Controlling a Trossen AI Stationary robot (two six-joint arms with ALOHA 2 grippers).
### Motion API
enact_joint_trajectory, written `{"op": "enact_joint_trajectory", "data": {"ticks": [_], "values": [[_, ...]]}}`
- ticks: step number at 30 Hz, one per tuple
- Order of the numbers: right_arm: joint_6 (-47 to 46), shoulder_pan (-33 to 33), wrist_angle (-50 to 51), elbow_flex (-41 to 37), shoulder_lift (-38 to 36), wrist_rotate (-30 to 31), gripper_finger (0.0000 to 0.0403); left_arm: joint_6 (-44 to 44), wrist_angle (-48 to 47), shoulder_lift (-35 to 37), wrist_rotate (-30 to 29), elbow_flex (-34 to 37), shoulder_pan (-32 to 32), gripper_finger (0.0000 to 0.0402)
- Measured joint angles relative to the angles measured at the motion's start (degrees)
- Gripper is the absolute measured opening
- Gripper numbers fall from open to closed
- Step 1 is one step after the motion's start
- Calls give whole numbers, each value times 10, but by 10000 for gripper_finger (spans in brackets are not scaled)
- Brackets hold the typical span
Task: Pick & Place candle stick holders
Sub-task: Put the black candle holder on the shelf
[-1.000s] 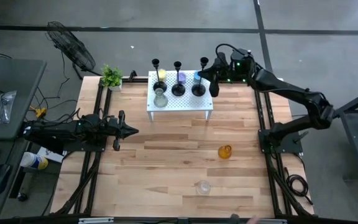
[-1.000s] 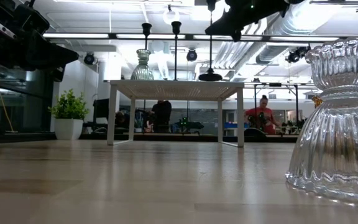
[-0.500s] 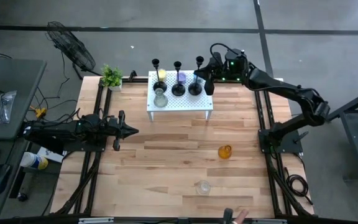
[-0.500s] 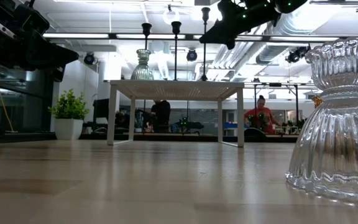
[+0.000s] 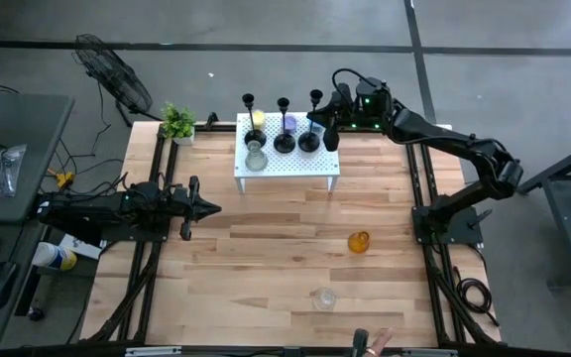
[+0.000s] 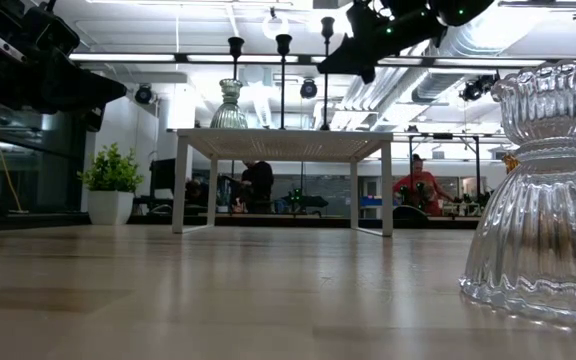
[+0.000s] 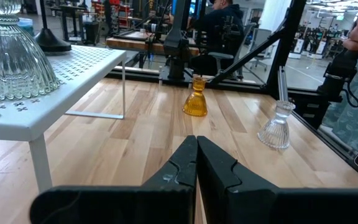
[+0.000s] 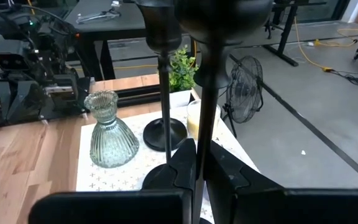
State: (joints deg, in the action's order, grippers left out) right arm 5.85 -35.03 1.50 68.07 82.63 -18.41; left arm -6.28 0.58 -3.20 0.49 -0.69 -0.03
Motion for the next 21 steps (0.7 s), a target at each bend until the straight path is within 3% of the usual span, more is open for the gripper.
{"op": "enact_joint_trajectory", "data": {"ticks": [21], "values": [[-3, -7, -5, 0, 12, 18, 11, 0, 0, 0, 0, 0, 0, 0]]}}
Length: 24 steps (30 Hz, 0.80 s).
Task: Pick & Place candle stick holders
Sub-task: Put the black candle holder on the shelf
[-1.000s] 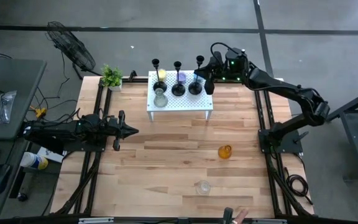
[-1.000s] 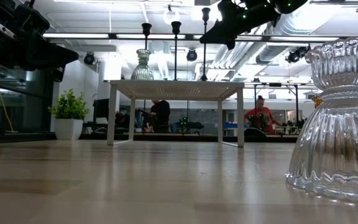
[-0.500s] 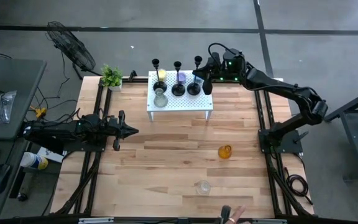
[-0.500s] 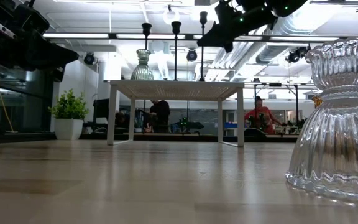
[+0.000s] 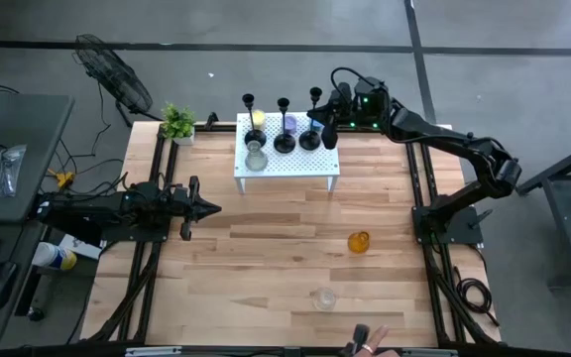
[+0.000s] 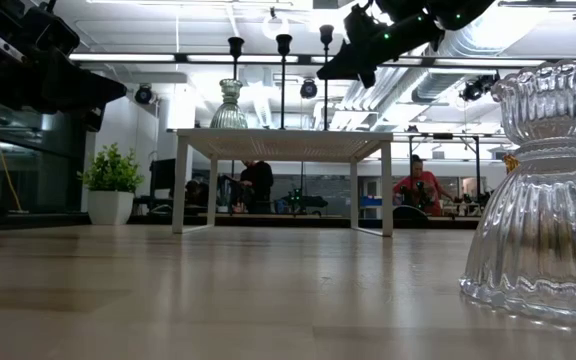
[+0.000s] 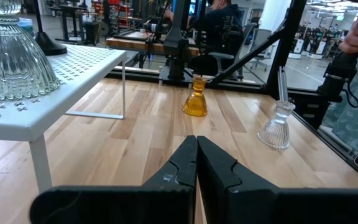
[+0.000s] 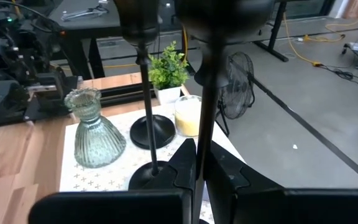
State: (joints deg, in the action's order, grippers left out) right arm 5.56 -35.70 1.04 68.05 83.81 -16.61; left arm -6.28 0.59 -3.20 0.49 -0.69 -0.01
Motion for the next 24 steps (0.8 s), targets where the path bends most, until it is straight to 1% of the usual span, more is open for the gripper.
{"op": "enact_joint_trajectory", "data": {"ticks": [3, 7, 16, 24], "values": [[-1, 0, 1, 0, 0, 12, 11, 0, 0, 0, 0, 0, 0, 0], [-1, 1, 1, 0, 0, 12, 12, 0, 0, 0, 0, 0, 0, 0], [1, 1, 8, 0, 1, 17, 42, 0, 0, 0, 0, 0, 0, 0], [-26, 1, 5, 0, 1, 18, 46, 0, 0, 0, 0, 0, 0, 0]]}}
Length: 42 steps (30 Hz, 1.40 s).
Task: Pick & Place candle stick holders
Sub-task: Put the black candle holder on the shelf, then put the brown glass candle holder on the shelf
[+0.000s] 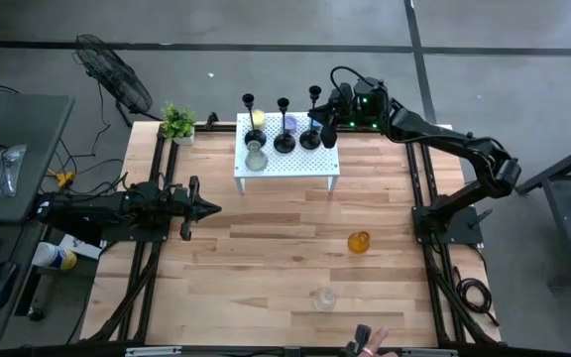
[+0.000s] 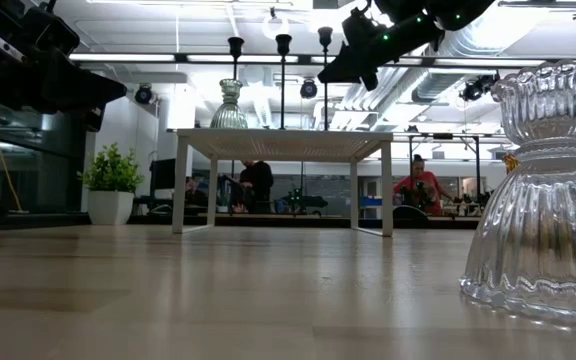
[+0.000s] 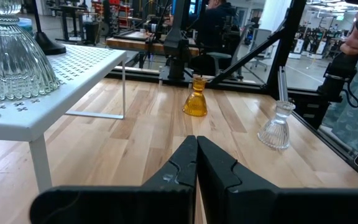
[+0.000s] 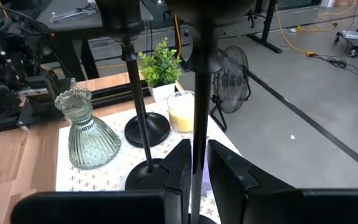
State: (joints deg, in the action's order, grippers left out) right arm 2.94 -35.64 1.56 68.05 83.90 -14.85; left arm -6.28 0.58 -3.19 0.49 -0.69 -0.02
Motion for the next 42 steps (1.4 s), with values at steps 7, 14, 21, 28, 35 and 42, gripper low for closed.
{"op": "enact_joint_trajectory", "data": {"ticks": [7, 14, 21, 28, 35, 42], "values": [[-12, 0, 0, 0, 0, 4, 47, 0, 0, 0, 0, 0, 0, 0], [-18, 5, 0, 0, -1, 14, 66, 0, 0, 0, 0, 0, 0, 0], [-19, 15, 2, -1, -8, 44, 162, 0, 0, 0, 0, 0, 0, 0], [-19, 34, 36, -1, -31, 121, 229, 0, 0, 0, 0, 0, 0, 0], [-17, 67, 96, -14, -76, 136, 235, 0, 0, 0, 0, 0, 0, 0], [-18, 119, 97, -100, -158, 161, 235, 0, 0, 0, 0, 0, 0, 0]]}}
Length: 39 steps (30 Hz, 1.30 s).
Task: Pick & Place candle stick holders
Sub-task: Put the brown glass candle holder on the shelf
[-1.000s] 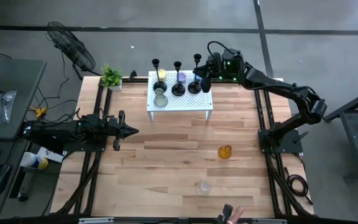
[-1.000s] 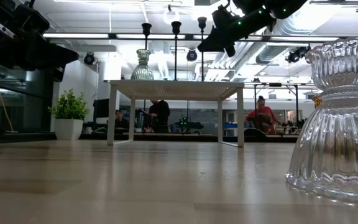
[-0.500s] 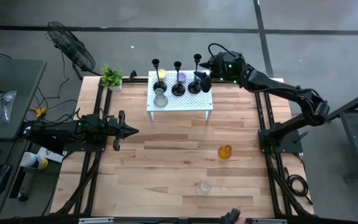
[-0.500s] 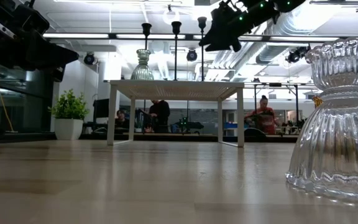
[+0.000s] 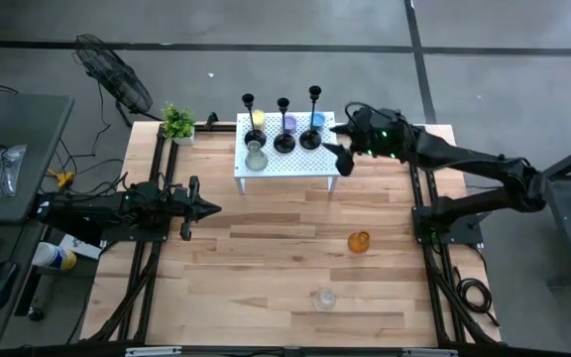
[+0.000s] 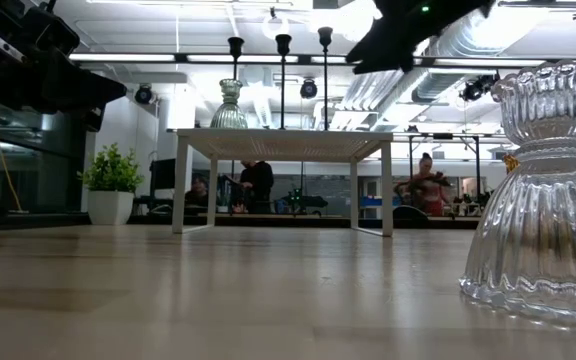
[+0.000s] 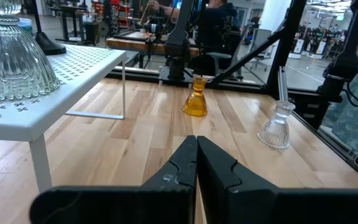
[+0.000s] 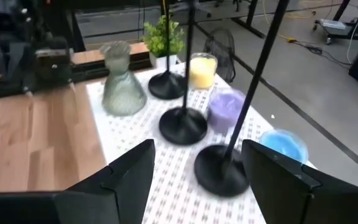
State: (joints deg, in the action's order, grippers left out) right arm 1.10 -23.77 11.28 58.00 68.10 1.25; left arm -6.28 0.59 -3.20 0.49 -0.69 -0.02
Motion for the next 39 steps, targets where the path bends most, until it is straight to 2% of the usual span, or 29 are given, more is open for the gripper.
{"op": "enact_joint_trajectory", "data": {"ticks": [7, 14, 21, 24, 29, 33, 37, 39], "values": [[-25, 66, -3, -75, -92, 65, 235, 0, 0, 0, 0, 0, 0, 0], [-54, 161, 8, -140, -180, 74, 235, 0, 0, 0, 0, 0, 0, 0], [-119, 287, 33, -189, -241, 83, 235, 0, 0, 0, 0, 0, 0, 0], [-149, 348, 31, -210, -248, 102, 235, 0, 0, 0, 0, 0, 0, 0], [-206, 445, 32, -244, -247, 181, 235, 0, 0, 0, 0, 0, 0, 0], [-291, 505, 32, -267, -245, 234, 235, 0, 0, 0, 0, 0, 0, 0], [-363, 554, 34, -282, -238, 250, 235, 0, 0, 0, 0, 0, 0, 0], [-371, 578, 38, -283, -229, 253, 235, 0, 0, 0, 0, 0, 0, 0]]}}
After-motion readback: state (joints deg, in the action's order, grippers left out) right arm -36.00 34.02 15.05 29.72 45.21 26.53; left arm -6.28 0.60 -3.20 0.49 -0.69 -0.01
